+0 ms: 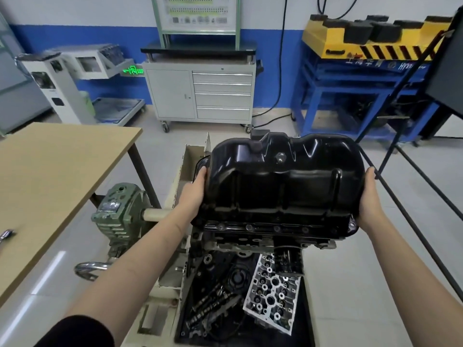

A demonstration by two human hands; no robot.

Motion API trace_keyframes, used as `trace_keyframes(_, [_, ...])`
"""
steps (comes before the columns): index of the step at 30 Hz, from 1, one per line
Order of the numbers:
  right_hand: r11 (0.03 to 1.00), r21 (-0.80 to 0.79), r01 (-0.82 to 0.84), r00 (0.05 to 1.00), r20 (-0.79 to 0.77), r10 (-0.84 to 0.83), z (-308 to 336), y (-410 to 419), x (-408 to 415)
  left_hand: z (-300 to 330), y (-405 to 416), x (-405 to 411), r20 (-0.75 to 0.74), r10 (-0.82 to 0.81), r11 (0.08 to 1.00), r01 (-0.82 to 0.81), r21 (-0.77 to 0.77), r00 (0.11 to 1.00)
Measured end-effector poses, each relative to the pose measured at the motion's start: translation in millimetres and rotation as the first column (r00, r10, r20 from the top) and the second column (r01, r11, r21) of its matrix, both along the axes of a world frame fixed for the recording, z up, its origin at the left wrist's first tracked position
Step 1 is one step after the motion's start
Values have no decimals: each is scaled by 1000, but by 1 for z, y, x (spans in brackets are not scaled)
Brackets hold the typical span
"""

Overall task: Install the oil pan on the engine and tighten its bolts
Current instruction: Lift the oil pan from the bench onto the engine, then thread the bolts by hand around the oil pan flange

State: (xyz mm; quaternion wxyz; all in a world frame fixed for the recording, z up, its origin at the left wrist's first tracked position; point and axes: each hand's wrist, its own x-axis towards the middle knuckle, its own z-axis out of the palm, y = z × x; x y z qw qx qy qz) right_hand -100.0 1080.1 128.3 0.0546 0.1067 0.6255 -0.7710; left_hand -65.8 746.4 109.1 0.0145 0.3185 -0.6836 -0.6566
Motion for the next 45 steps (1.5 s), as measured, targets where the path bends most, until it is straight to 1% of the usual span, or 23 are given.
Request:
trace_keyframes(4, [999, -27, -21, 1000, -8, 21, -1, 1, 2, -5, -3, 1, -22, 4, 1000, -4, 13, 1000])
trace_keyframes(10, [999, -38, -28, 1000, -7, 28, 0, -3, 13, -9, -2, 5, -97, 33, 999, -35, -18, 995])
trace_keyframes(13, [998, -52, 44, 998, -45, -46, -5, -6, 18, -10, 0, 6, -112, 72, 995, -80, -66, 991])
trace_keyframes(15, [988, 28, 151, 983, -106, -148, -13, -6, 21, -10, 2, 7, -112, 95, 989, -107, -105, 989])
trace_keyframes(17, [954, 145, 264, 948, -220, -229, -22, -6, 27, -9, 3, 7, -113, 113, 982, -128, -137, 987])
trace_keyframes(19, [927, 200, 317, 912, -331, -241, -32, -8, 34, -10, 3, 8, -125, 126, 979, -144, -146, 984])
trace_keyframes(22, [925, 218, 312, 892, -403, -206, -42, -12, 40, -12, 4, 10, -157, 135, 977, -158, -144, 978])
trace_keyframes(24, [925, 217, 313, 889, -409, -205, -44, -14, 41, -12, 5, 11, -187, 157, 976, -181, -119, 970])
trace_keyframes(27, [919, 216, 331, 889, -398, -227, -45, -16, 41, -11, 3, 11, -236, 204, 975, -219, -42, 950])
trace_keyframes(33, [902, 259, 347, 902, -357, -244, -43, -18, 40, -9, -1, 12, -257, 195, 977, -211, -36, 947])
trace_keyframes(36, [885, 278, 374, 897, -351, -268, -36, -21, 42, -9, -2, 13, -257, 166, 984, -178, -25, 952])
trace_keyframes(38, [849, 267, 457, 860, -374, -345, -26, -24, 46, -7, -6, 13, -285, 159, 985, -173, -23, 945])
trace_keyframes(40, [800, 209, 562, 784, -442, -435, -8, -31, 50, -2, -17, 15, -315, 161, 978, -195, -77, 935])
trace_keyframes(41, [783, 172, 597, 736, -505, -450, 6, -39, 52, 1, -26, 16, -327, 175, 973, -215, -90, 929])
trace_keyframes(43, [779, 109, 618, 622, -674, -399, 38, -64, 58, 11, -49, 20, -348, 225, 963, -261, -61, 910])
trace_keyframes(45, [814, 63, 577, 499, -816, -290, 69, -101, 64, 24, -75, 26, -370, 276, 955, -296, 5, 887])
